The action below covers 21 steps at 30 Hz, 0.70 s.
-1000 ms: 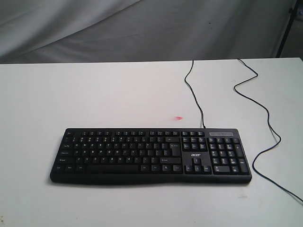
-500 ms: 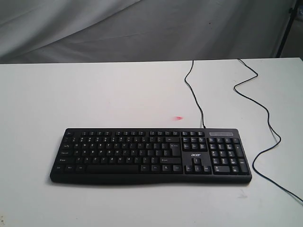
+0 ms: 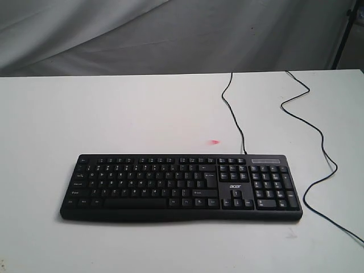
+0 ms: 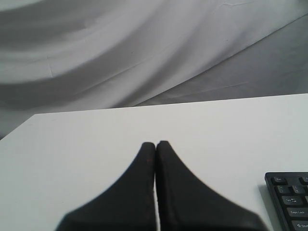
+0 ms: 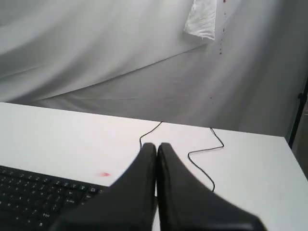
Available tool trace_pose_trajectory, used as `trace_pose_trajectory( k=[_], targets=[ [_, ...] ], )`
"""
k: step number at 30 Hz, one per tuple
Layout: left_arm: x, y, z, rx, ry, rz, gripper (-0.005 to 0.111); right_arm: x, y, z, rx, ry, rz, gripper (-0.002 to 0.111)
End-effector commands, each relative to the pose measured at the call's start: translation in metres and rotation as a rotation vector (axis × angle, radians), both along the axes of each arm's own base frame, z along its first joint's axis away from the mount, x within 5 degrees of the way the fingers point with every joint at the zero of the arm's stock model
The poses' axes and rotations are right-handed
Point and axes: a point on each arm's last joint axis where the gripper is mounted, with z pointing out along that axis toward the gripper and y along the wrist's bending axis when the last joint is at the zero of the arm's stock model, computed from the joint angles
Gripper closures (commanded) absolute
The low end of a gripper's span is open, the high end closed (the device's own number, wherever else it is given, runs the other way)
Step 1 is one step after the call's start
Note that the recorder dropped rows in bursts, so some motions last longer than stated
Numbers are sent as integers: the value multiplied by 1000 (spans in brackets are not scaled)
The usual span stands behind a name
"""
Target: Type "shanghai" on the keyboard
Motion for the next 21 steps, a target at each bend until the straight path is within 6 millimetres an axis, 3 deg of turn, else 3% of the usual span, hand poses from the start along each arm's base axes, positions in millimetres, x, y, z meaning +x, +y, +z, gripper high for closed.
trace_pose_trajectory(
  k=[1,21],
  targets=[
    [0,0,-2,-4,5,-4,106,10,-2,-19,12,25,-13,108],
    [0,0,-2,-4,5,-4,106,43,-10,-98,38,-59,-53,108]
  ],
)
